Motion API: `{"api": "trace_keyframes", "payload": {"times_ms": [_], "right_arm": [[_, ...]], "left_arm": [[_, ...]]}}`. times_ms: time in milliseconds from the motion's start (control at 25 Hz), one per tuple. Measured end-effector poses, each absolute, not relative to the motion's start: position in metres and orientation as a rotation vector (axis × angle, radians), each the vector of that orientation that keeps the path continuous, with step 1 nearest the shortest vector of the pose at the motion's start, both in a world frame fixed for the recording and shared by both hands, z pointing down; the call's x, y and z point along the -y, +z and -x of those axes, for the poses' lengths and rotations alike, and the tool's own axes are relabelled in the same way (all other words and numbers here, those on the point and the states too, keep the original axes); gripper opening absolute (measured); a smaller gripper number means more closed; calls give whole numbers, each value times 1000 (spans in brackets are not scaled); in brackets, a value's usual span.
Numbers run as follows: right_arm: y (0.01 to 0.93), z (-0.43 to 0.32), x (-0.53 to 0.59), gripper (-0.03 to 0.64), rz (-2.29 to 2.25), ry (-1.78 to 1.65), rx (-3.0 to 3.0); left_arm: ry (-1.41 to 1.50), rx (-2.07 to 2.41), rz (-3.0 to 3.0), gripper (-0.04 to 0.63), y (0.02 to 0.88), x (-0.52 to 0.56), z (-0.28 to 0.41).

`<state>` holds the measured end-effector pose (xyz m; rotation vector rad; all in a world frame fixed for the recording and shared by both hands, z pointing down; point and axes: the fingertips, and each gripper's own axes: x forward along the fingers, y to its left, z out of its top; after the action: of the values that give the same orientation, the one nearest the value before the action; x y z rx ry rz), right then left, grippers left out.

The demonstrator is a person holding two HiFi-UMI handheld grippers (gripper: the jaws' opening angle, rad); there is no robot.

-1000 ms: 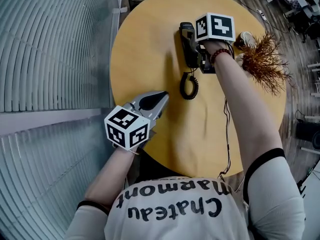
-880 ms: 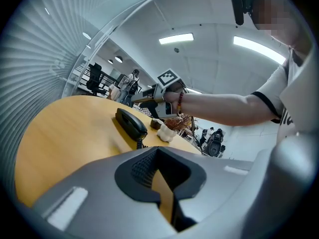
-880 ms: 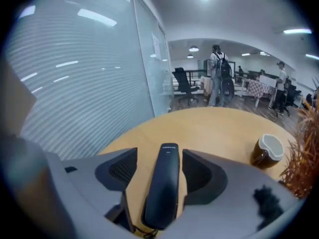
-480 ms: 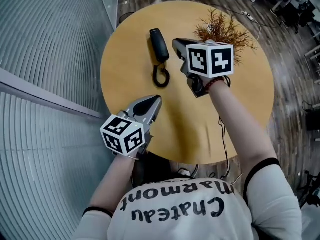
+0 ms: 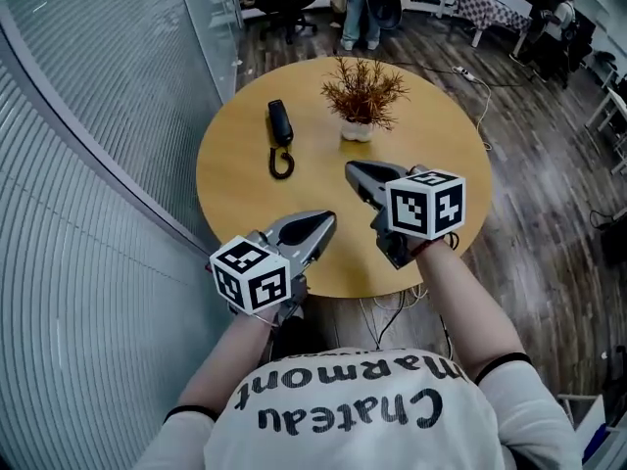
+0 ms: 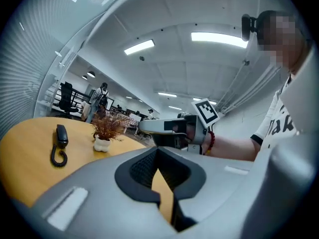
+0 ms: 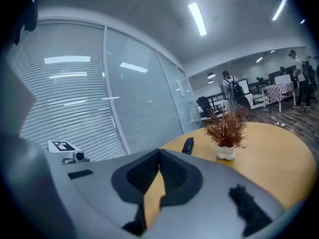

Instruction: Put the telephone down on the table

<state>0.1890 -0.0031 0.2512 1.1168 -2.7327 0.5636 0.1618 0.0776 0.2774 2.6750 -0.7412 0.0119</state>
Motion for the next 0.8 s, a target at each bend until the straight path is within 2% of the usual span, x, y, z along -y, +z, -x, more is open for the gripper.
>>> {"api": "trace_keyframes", "payload": {"times_ms": [320, 800], "right_arm": [[237, -236, -85, 15, -1206, 448, 2698], [245, -276, -113, 15, -1307, 440, 2656]], "left_arm": [[1, 778, -2696, 6, 250, -138, -193], [-4, 742, -2743, 6, 243, -156, -213]]}}
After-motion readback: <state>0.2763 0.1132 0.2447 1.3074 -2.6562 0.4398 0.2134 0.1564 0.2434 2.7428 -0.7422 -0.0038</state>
